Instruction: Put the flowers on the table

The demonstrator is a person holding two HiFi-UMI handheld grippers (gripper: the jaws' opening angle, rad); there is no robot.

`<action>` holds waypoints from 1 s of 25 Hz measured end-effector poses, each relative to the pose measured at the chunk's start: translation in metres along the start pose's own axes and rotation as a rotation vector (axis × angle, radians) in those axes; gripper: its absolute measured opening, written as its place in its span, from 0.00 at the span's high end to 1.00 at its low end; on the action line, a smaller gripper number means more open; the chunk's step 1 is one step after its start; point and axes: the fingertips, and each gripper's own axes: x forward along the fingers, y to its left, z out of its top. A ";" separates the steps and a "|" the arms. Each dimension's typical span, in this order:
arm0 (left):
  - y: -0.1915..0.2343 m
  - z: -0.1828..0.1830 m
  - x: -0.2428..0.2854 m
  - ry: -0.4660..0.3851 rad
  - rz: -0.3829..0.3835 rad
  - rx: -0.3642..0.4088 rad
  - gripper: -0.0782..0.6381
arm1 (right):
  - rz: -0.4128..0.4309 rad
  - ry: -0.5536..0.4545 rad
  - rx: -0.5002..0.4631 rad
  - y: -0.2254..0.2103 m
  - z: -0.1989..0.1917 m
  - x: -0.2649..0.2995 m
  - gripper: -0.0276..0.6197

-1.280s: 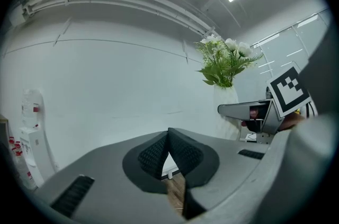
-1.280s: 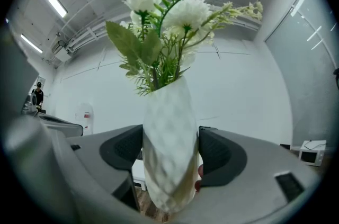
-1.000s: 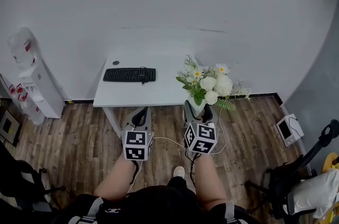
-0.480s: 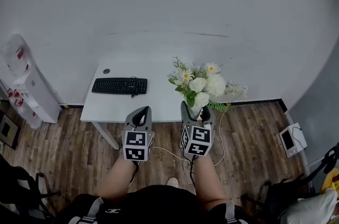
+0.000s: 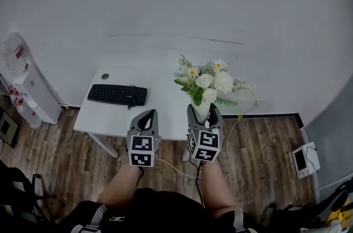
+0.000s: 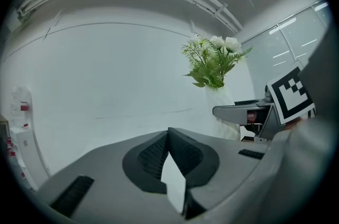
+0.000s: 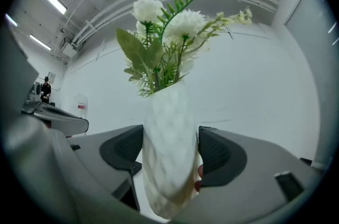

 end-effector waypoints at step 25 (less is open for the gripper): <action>0.076 -0.014 0.212 0.058 0.031 -0.008 0.89 | 0.087 -0.070 0.034 -0.027 -0.023 0.230 0.45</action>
